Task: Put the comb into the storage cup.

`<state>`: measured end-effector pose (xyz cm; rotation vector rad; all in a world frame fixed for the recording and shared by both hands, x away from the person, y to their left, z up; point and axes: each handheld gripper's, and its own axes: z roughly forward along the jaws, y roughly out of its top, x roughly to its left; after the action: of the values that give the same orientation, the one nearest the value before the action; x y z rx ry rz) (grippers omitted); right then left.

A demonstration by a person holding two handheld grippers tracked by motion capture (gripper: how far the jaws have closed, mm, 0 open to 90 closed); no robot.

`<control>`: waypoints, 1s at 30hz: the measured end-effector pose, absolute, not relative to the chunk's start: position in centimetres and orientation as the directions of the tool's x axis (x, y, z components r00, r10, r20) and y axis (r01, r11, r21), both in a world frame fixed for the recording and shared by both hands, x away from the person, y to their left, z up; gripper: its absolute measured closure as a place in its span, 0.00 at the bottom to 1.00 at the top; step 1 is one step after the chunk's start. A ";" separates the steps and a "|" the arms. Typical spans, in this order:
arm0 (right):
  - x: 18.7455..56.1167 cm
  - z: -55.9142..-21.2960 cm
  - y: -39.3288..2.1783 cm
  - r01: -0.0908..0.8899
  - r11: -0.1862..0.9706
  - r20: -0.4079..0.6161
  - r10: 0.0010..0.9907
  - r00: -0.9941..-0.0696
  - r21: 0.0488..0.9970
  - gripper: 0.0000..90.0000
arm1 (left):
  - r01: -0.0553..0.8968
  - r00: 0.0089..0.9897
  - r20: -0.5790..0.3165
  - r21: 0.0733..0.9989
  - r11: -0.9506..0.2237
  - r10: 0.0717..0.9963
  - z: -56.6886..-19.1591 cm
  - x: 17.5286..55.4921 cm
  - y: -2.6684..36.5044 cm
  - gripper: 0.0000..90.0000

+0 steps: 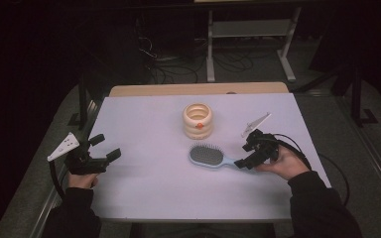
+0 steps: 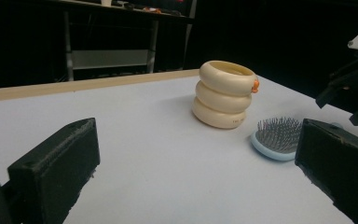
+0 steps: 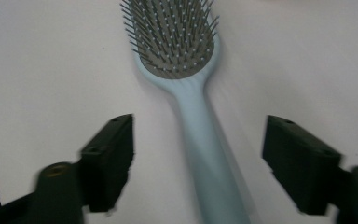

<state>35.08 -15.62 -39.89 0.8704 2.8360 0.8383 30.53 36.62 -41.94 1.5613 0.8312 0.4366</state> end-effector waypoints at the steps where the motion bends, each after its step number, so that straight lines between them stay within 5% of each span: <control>1: 35.1 -39.9 -15.5 0.504 0.693 0.099 0.536 -0.838 0.515 0.14 | 0.255 0.669 -0.186 0.967 0.012 0.720 -41.9 30.5 36.6 0.00; 5: 35.6 -40.2 -15.1 0.490 0.711 0.105 0.513 -0.852 0.504 0.00 | 0.256 0.670 -0.185 0.967 0.011 0.719 -41.9 30.6 36.6 0.00; 16: 36.7 -41.3 -14.5 0.472 0.729 0.118 0.483 -0.868 0.496 0.00 | 0.253 0.670 -0.183 0.967 0.011 0.719 -41.9 30.6 36.7 0.00; 30: 37.2 -42.1 -13.6 0.432 0.768 0.127 0.426 -0.896 0.473 0.14 | 0.252 0.670 -0.179 0.968 0.006 0.720 -41.9 30.7 36.7 0.00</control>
<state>37.22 -13.61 -42.14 0.7194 2.9656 0.7981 30.67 36.67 -41.93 1.5652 0.8261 0.4407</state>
